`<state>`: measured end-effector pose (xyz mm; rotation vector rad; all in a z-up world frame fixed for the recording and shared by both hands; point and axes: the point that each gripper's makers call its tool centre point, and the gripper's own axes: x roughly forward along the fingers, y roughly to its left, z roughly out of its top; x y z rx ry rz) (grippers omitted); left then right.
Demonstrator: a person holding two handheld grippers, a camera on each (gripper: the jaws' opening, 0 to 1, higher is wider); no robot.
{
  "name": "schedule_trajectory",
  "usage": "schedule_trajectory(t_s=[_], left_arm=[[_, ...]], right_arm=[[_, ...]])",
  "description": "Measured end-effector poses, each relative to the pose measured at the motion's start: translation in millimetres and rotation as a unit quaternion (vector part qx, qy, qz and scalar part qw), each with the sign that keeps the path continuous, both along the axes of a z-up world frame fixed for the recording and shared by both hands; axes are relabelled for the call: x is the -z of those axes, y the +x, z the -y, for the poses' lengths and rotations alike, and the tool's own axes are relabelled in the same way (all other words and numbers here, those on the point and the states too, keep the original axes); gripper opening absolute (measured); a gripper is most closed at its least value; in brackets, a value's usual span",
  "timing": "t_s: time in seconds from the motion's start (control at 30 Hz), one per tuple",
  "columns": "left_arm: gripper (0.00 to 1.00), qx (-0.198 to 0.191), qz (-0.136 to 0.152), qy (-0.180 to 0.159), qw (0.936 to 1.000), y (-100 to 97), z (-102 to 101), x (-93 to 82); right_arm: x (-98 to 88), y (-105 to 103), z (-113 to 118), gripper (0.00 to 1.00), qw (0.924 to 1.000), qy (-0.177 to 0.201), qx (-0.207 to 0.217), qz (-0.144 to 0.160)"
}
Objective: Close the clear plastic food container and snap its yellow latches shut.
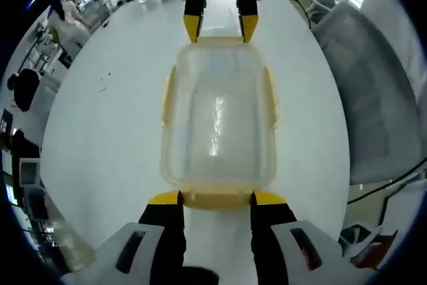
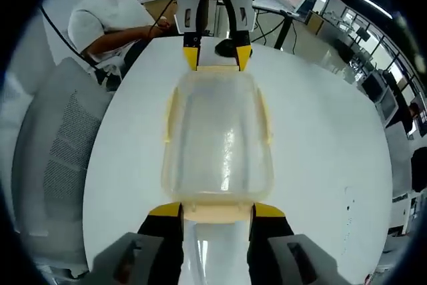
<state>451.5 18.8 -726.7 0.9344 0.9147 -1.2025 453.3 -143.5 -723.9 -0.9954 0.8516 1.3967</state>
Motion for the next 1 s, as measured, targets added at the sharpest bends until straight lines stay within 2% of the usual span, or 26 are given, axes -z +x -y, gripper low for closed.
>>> schedule_trajectory(t_s=[0.37, 1.0], left_arm=[[0.36, -0.004, 0.002, -0.003, 1.0000, 4.2, 21.7, -12.6], [0.36, -0.004, 0.006, -0.015, 0.9999, 11.5, 79.1, -14.2]], right_arm=[[-9.7, 3.6, 21.8, 0.34, 1.0000, 0.007, -0.001, 0.002], [-15.2, 10.8, 79.3, 0.34, 1.0000, 0.000, 0.002, 0.006]])
